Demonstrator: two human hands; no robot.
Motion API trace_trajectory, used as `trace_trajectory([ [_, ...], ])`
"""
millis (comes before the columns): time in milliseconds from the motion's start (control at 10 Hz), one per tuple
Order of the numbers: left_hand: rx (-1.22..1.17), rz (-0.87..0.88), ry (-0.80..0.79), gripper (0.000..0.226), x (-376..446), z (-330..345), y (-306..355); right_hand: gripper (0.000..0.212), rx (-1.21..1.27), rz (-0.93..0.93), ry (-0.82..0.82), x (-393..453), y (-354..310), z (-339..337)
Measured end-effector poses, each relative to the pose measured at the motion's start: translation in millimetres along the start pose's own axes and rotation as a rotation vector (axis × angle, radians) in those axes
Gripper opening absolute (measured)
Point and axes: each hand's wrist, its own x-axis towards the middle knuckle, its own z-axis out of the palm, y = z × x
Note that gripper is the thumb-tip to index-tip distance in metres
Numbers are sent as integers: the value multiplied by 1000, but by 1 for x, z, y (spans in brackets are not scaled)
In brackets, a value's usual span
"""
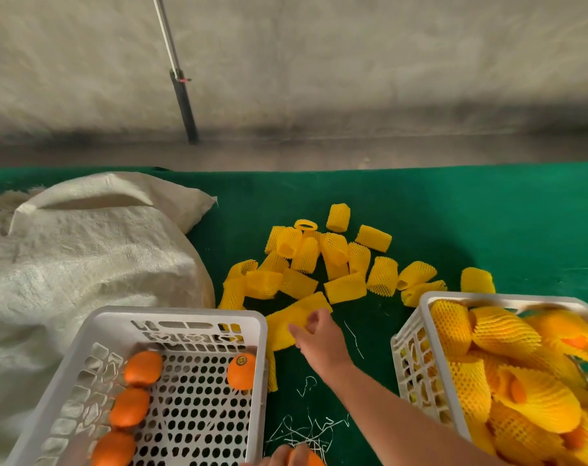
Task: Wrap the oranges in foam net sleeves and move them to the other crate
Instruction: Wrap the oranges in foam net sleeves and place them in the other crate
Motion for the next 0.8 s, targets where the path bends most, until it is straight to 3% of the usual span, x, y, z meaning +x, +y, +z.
trace_trajectory([
  [100, -183, -63, -246, 63, -74, 28, -7, 28, 4, -18, 54, -63, 24, -21],
  [200, -152, -85, -152, 69, -71, -40, -37, 46, -146, -5, 112, -114, 45, -47],
  [300, -87, -105, -137, 71, -96, -84, -88, 41, -435, -37, 138, -152, 57, -74],
  [500, -73, -167, -161, 105, -111, -130, -85, 12, -550, -110, 100, -214, 54, -103],
  [700, -389, -130, -159, 87, -128, -162, -59, 41, -634, -282, -11, -262, 59, -118],
  [800, -352, 79, -222, 85, -134, -190, -31, 51, -652, -350, -75, -279, 61, -125],
])
